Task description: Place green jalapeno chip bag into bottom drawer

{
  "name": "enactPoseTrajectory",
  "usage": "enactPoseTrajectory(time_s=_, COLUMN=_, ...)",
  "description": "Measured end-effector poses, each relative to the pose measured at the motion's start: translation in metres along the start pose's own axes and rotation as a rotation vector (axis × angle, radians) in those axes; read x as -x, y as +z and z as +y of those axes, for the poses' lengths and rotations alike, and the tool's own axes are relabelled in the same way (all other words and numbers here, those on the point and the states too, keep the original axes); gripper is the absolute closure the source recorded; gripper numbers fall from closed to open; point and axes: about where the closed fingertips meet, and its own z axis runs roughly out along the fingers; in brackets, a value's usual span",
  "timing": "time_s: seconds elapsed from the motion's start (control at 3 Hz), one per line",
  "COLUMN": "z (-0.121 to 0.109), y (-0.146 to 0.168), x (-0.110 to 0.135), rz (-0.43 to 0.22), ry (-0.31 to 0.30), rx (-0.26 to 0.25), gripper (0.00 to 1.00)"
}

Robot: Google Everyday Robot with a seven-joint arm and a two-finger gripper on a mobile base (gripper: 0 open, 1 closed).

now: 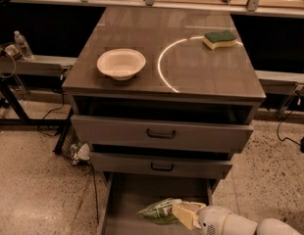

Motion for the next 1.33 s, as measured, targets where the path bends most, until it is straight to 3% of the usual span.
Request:
enactPoseTrajectory(time_s=0.67, z=-0.045, y=0.061, x=-0.008, rz=-0.048, ry=0.007, rx=0.033, gripper=1.00)
enactPoseTrajectory(time_s=1.33, z=-0.090, y=0.118, x=-0.037, rz=-0.051, ry=-0.003, rx=0.104, gripper=1.00)
